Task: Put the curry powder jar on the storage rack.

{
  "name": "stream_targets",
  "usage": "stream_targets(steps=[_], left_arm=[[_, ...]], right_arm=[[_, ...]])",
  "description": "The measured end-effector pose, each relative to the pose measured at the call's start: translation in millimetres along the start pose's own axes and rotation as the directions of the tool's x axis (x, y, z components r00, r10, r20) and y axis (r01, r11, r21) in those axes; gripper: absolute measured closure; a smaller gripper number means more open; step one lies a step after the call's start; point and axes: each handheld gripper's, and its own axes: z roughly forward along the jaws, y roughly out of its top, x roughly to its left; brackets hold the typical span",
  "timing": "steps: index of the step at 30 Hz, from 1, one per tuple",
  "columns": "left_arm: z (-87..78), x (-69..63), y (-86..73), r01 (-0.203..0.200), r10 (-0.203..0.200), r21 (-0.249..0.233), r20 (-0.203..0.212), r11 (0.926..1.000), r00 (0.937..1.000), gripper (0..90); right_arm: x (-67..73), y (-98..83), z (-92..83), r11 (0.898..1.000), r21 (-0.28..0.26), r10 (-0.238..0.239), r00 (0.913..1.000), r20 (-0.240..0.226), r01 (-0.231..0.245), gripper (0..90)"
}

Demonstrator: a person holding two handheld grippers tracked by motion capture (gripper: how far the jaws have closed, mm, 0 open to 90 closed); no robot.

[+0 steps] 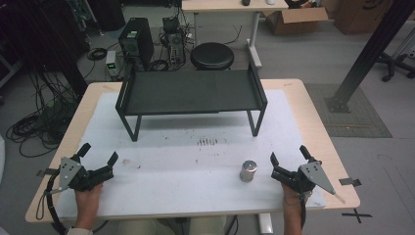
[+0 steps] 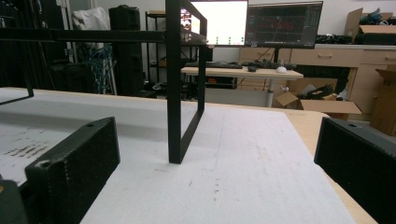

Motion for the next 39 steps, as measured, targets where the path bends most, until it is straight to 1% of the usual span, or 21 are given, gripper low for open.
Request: stream_targets(steps=[26,30,32,34,39], left_arm=[[0.0,0.0,0.0,-0.002,0.002,0.000,0.001,1.0000,1.0000,0.4],[0.1,-0.2,0.1,-0.002,0.002,0.000,0.001,1.0000,1.0000,0.4],[0.2,-0.2,0.1,-0.002,0.002,0.002,0.001,1.0000,1.0000,0.4],[0.2,-0.2,0.1,-0.002,0.002,0.002,0.001,1.0000,1.0000,0.4],[0.3,-0.2,0.1,-0.002,0.002,0.002,0.001,1.0000,1.0000,0.4]], right_arm=[[0.1,0.1,-0.3,1.000,-0.003,-0.002,1.0000,-0.001,0.002,0.0],[-0.5,0.2,-0.7,1.000,-0.008,0.004,1.0000,-0.001,-0.004,0.2],[-1.5,0.6,-0.4,1.000,-0.004,0.018,0.9998,-0.004,-0.018,0.2],[-1.6,2.5,0.0,0.999,0.011,0.031,0.9995,-0.005,-0.031,0.2],[1.1,13.2,0.1,1.000,0.011,0.020,0.9992,-0.033,-0.020,0.2]])
